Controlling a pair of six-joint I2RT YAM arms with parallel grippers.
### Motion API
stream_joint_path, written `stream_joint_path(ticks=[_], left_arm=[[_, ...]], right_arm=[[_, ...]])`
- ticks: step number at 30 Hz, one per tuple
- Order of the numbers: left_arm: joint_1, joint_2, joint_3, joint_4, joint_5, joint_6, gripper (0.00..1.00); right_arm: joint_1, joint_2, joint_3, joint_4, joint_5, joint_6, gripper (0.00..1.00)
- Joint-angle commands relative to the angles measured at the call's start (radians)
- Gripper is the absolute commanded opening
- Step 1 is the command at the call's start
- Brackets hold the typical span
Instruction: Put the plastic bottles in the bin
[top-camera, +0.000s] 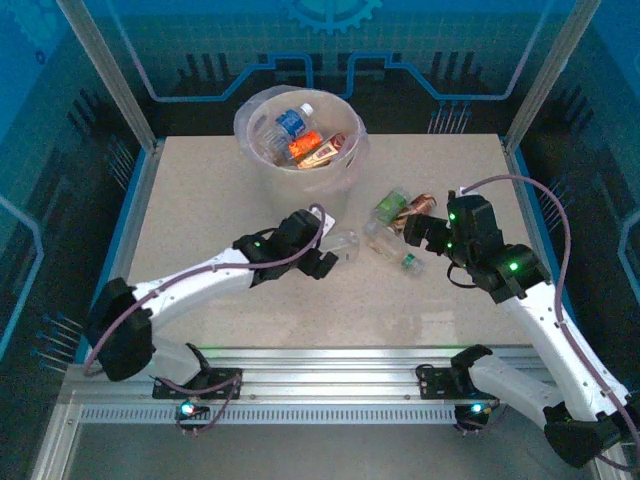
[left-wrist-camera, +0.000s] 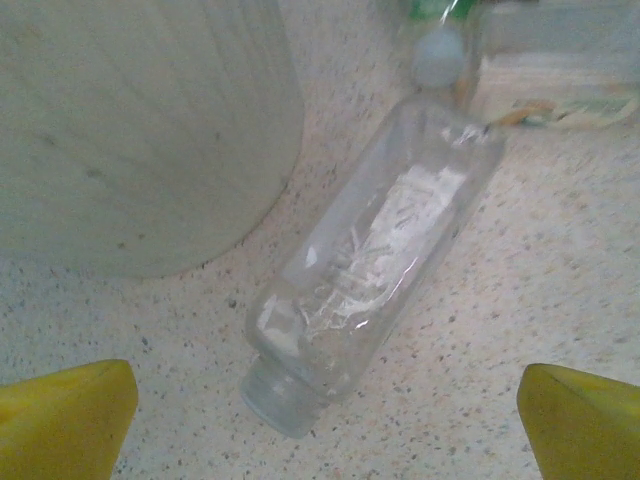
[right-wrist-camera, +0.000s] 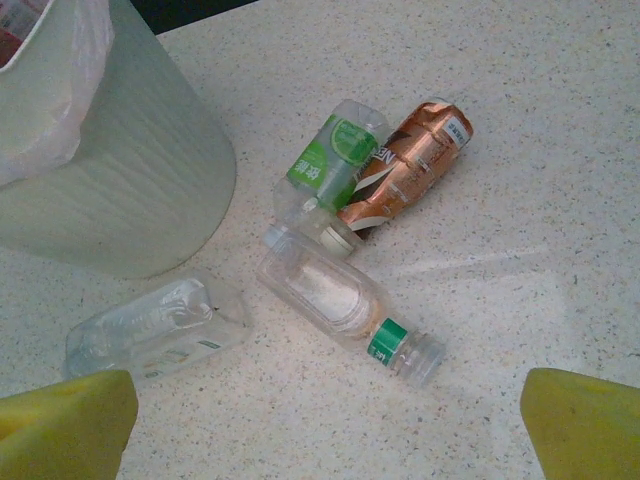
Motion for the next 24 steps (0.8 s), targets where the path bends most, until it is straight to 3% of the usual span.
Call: stream_joint_path(ticks=[1,12,24], left_arm=[[-0.008,0.044,-0.005,0.017,-0.059,-0.033,0.99],[-0.007,0.17,0.035,0.035,-0.103,-0.042,0.99],[-0.006,0.229,0.066,0.036,-0.08,-0.056,0.99]], right_arm=[[-0.017,-0.013,-0.009,-0.015,0.011,0.018,1.0],[-0.023,-0.013,-0.016,-0.015,0.01,0.015,1.0],[-0.028,-0.009,-0.022,-0.01,0.011,0.01,1.0]])
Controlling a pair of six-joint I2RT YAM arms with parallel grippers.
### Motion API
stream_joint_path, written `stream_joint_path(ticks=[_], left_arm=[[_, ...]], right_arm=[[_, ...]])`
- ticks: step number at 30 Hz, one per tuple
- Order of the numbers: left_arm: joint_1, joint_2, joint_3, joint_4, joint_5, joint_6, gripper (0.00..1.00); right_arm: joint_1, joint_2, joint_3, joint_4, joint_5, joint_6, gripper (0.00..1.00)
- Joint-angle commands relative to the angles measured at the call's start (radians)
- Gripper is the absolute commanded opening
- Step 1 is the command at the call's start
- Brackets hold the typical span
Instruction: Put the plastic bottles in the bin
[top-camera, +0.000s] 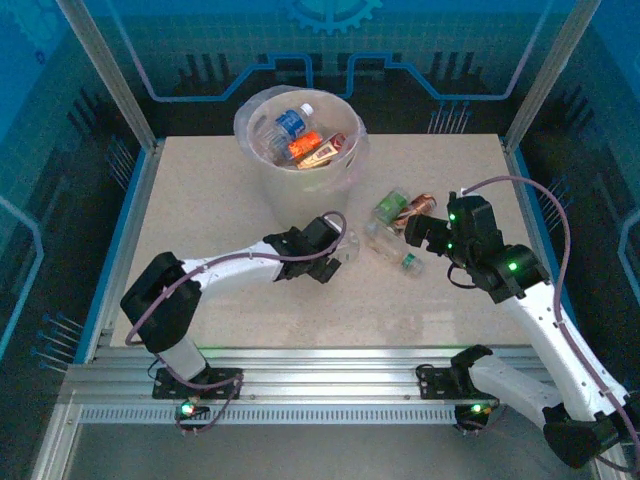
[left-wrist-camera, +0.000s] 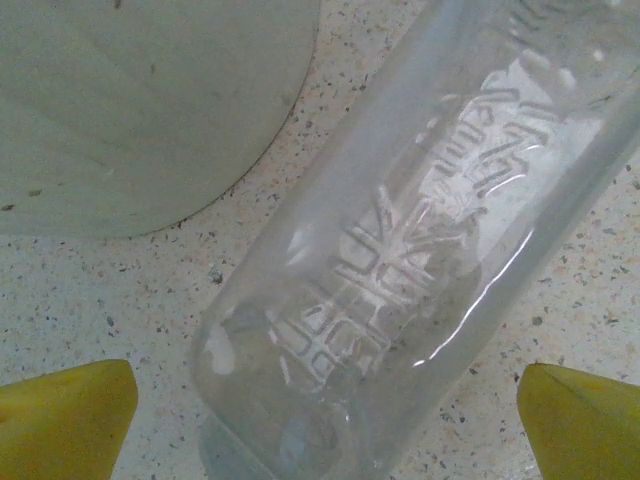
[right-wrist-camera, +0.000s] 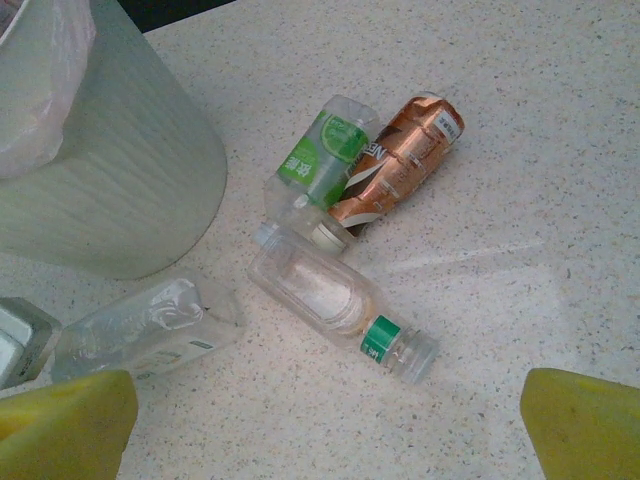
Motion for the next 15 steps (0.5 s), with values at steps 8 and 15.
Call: stream_joint_path(ticks=[8,15], left_arm=[[-0.015,0.034,0.052,0.004,0.068,-0.065,0.99],[-0.032,0.05,0.069,-0.023,0.11,-0.112,0.96]], right_arm=[[-0.021,-0.003,-0.017,-0.003,0.007,0.008,1.0],[-0.024,-0.006,-0.018,-0.005,0.006,0.007,1.0]])
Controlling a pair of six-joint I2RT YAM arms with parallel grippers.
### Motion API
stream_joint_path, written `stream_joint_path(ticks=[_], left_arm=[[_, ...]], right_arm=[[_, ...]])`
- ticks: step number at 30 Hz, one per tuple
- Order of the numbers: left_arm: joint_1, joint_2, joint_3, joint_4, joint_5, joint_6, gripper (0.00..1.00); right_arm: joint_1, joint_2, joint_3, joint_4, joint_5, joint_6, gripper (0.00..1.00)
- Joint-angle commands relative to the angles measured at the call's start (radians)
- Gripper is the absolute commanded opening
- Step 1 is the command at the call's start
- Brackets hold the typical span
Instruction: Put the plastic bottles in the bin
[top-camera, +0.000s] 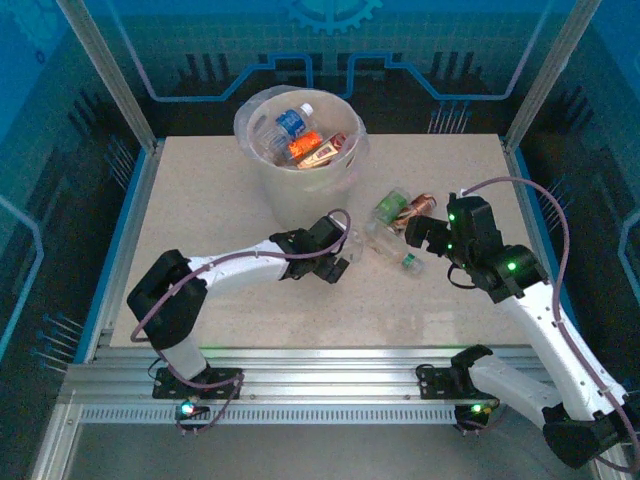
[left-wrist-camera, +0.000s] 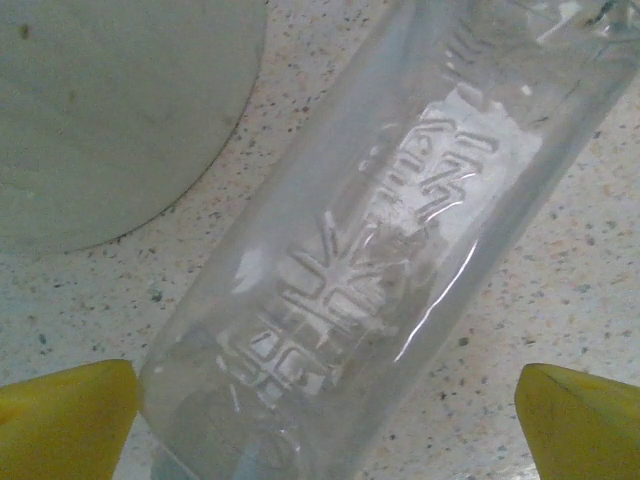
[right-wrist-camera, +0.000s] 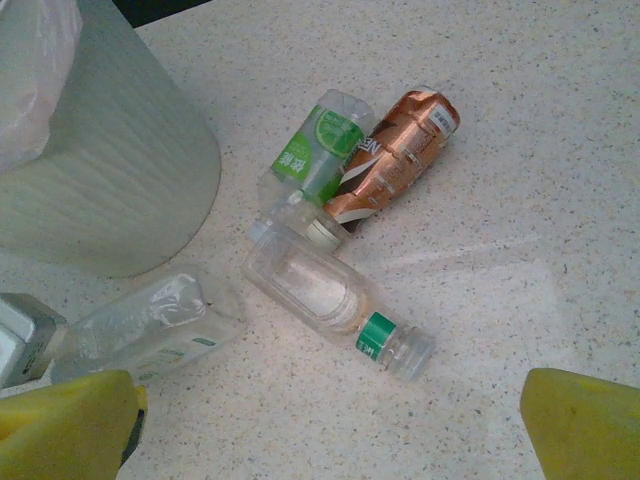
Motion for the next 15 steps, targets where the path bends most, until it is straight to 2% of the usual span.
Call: stream_joint_path(ticks=[1,8,15], left_arm=[[-0.014,0.018,0.03,-0.02,0.052,-0.048,0.95],[-0.036,0.034,0.057,-0.035,0.048,-0.08,0.86],[-0.037,0.081,0.104,-0.049,-0.006,-0.056,0.97]], right_arm=[[-0.016,-0.006,-0.006,-0.004,0.005,0.008,1.0],[-0.019,-0.005,-0.011,-0.002,0.0,0.009,1.0],[-0.02,-0.006,-0.01,-0.001,-0.004,0.007,1.0]])
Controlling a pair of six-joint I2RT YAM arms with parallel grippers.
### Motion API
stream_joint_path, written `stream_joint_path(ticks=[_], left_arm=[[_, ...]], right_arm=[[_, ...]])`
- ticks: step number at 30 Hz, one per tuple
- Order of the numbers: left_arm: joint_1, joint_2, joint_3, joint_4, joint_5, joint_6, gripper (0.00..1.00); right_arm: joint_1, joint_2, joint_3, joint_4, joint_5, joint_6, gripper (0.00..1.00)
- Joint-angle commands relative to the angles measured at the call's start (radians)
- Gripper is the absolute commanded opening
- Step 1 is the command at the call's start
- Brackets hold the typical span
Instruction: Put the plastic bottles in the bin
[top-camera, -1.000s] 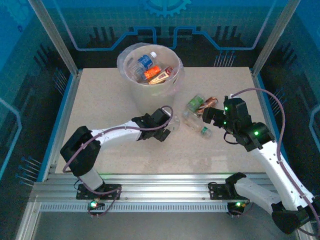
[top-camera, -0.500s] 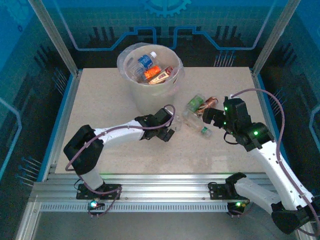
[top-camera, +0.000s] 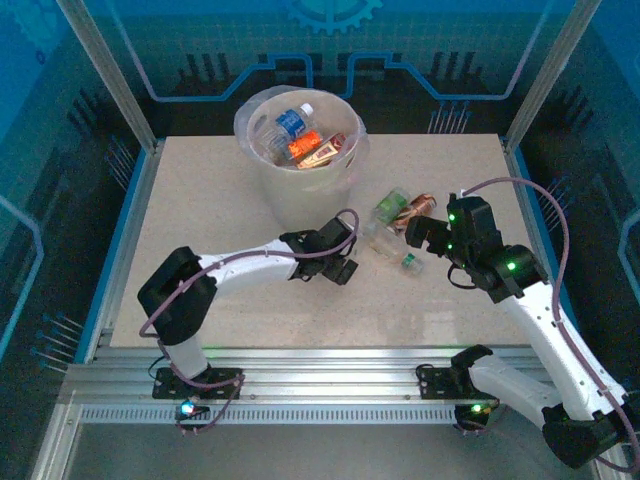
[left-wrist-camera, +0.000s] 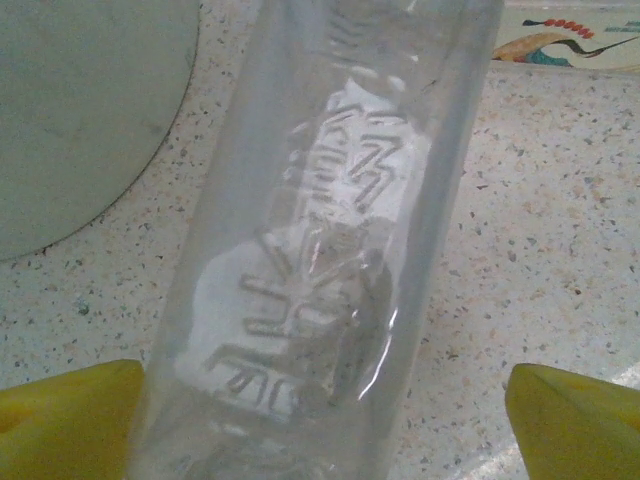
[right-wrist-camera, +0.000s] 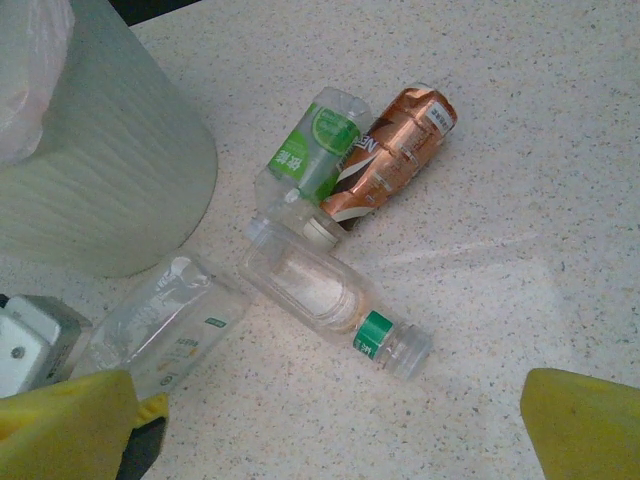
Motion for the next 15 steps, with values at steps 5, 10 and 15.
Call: stream_joint_path(ticks=[5,10,15], left_arm=[[-0.004,0.065,0.084,-0.043,-0.078,0.027,0.99],[-0.003,0.104,0.107,-0.036,-0.073,0.034,0.98],[-0.003,0.134,0.118,-0.036,-0.072,0.031,0.9]], right_arm=[[-0.021,-0.006,-0.007,-0.001,0.0,0.004,1.0],[-0.023,-0.003,-0.008,-0.001,0.0,0.002,1.0],[-0.028,0.0,-0.004,-0.004,0.0,-0.004,1.0]])
